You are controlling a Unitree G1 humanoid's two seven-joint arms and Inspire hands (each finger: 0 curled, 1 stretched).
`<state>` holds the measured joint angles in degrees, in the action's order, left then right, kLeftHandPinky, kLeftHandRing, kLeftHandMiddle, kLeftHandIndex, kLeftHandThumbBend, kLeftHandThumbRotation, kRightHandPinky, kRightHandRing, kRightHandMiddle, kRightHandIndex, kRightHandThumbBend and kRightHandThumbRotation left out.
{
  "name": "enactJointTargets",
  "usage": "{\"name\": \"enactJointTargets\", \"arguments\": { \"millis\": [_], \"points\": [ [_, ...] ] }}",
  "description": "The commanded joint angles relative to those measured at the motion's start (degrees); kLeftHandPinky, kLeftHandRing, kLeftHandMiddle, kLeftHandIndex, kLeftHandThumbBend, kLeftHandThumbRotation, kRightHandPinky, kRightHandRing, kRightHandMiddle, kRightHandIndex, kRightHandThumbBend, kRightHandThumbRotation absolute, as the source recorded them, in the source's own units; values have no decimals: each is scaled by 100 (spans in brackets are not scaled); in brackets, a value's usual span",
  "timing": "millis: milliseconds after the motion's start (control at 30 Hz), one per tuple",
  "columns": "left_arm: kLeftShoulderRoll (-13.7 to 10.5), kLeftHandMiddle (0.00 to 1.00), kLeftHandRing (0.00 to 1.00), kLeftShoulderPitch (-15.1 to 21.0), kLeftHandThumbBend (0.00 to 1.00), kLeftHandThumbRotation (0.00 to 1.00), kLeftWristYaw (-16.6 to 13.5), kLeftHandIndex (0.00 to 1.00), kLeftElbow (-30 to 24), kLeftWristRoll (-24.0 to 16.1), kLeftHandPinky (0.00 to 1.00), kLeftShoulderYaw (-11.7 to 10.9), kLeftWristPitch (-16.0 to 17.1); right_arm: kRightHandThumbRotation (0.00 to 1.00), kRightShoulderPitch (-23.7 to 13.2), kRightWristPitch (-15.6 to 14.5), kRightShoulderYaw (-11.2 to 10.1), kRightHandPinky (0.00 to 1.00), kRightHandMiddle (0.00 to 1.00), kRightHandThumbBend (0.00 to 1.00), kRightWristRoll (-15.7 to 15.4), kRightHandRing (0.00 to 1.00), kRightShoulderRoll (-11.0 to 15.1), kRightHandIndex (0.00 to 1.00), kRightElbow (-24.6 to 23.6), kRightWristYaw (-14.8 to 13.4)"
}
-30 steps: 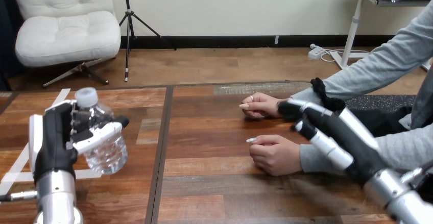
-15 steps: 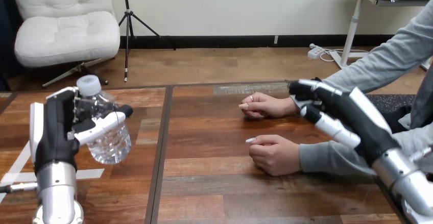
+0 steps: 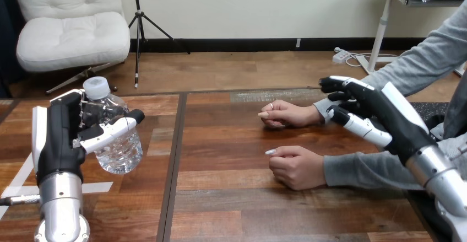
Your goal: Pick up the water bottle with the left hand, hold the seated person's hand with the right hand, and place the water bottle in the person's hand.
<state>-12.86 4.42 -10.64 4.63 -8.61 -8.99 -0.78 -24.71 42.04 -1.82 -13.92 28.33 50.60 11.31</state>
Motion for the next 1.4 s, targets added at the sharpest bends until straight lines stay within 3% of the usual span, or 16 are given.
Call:
{"name": "enactJointTargets", "arguments": {
  "millis": [0,300,800,1100,1367],
  "points": [
    [-42,41,38,369,71,0,11,43,-468,-34,33,-4,90,95,-679,156,132,76,83,100,-212,82,252,85,316,-228],
    [-29,41,38,339,70,0,63,43,-516,18,33,-25,115,91,-928,228,422,76,85,100,-667,83,398,85,704,-499],
    [-6,41,38,240,70,0,133,42,-726,29,33,-48,55,83,-1323,19,1045,73,87,100,-1543,83,607,86,1086,-891],
    [-1,42,38,193,70,0,152,43,-829,17,33,-59,2,74,-1536,6,1288,74,86,100,-1744,83,657,85,1250,-858],
    [-19,41,38,167,70,0,180,43,-814,17,32,-67,58,66,-1711,-211,1477,78,85,100,-1886,85,686,85,1342,-728]
  ]
}}
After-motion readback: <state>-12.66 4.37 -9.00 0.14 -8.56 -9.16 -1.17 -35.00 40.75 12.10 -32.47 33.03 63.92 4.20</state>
